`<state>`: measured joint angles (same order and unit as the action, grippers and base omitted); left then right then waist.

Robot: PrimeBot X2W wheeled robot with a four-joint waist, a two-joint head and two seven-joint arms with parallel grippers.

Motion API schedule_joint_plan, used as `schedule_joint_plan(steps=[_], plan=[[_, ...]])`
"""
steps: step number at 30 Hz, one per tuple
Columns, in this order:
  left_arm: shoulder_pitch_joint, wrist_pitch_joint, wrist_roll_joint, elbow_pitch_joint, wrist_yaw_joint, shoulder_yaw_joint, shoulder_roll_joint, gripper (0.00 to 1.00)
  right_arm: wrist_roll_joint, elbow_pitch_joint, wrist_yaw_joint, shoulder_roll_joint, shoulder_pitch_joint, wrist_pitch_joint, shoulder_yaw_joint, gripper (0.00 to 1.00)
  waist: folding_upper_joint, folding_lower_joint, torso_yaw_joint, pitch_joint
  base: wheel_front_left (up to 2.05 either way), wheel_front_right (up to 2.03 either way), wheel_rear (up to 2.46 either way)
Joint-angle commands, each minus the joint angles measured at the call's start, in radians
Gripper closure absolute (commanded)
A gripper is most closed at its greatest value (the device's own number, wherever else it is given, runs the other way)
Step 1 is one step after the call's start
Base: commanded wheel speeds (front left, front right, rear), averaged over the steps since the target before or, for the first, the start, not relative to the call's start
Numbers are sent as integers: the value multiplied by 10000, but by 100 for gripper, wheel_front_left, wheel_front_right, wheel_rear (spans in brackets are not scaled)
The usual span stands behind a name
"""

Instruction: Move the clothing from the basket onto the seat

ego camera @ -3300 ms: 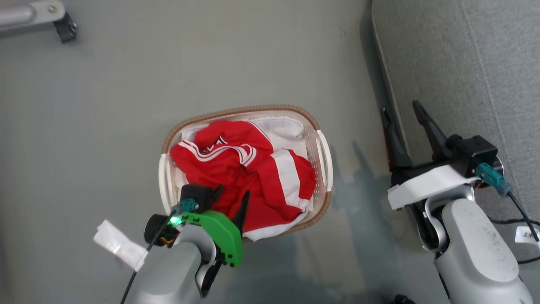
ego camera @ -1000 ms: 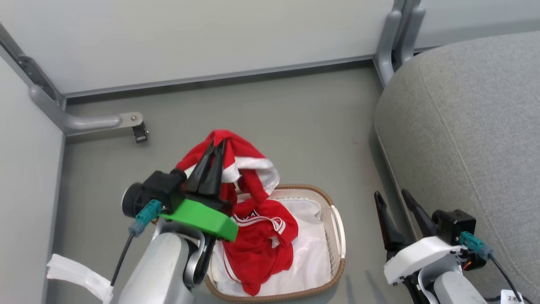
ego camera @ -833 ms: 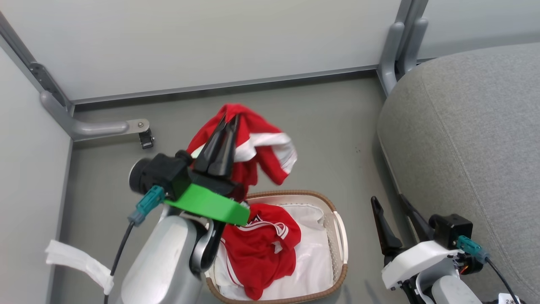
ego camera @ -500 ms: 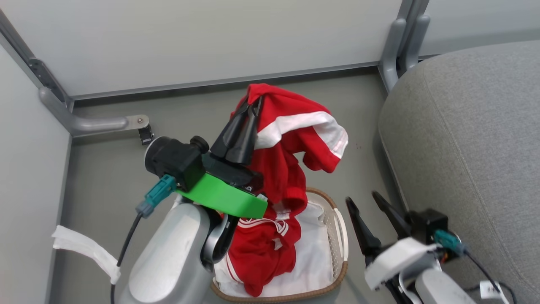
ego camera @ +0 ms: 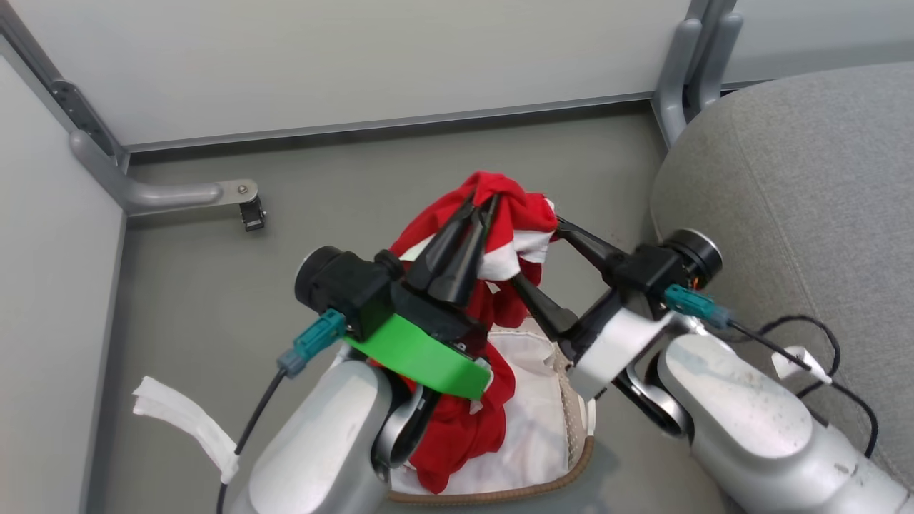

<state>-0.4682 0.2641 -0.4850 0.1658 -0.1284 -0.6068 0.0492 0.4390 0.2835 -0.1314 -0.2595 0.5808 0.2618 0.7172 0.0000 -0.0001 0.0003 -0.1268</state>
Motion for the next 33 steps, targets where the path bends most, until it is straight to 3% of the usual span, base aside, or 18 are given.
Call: schedule_joint_plan(steps=[1,6,12,13,14,22,27,28,29,30,33], plan=[[-197,6,-71,-47,-37,-102,30,100,-62,200,13,-12,302,47,192,0,0,1,81,-31,0,0,0],[-303,6,-440,-196,-38,-752,22,100,-98,1269,12,297,1078,46,1098,0,0,1,311,-72,0,0,0],[-458,6,-764,-285,-38,-1323,22,100,642,2534,13,721,1753,35,2426,0,0,1,625,-135,0,0,0],[-455,6,-794,-265,-38,-1354,28,100,857,2652,13,774,1786,37,2499,55,0,1,675,-154,0,0,0],[-461,6,-832,-252,-38,-1374,27,100,1015,2679,13,821,1820,37,2471,97,0,1,710,-170,0,0,0],[-268,4,-691,-109,-37,-1011,26,100,1354,2153,13,595,1613,37,2065,100,0,1,775,-326,0,0,0],[-119,4,-583,-129,-37,-669,29,100,1232,1634,12,478,1154,37,1279,100,0,1,600,-353,0,0,0],[-92,4,-531,-140,-36,-581,28,90,1218,1527,13,470,1003,37,1040,100,0,1,546,-363,0,0,0],[-34,4,-448,-149,-32,-411,32,32,1180,1358,12,472,765,37,690,100,0,1,423,-379,0,0,0],[37,3,-386,-128,-30,-322,28,0,1133,1242,12,474,628,37,448,100,0,1,329,-394,0,0,0],[211,1,-191,-46,-31,-131,29,0,1005,951,12,502,197,37,-167,100,0,1,-76,-413,0,0,0]])
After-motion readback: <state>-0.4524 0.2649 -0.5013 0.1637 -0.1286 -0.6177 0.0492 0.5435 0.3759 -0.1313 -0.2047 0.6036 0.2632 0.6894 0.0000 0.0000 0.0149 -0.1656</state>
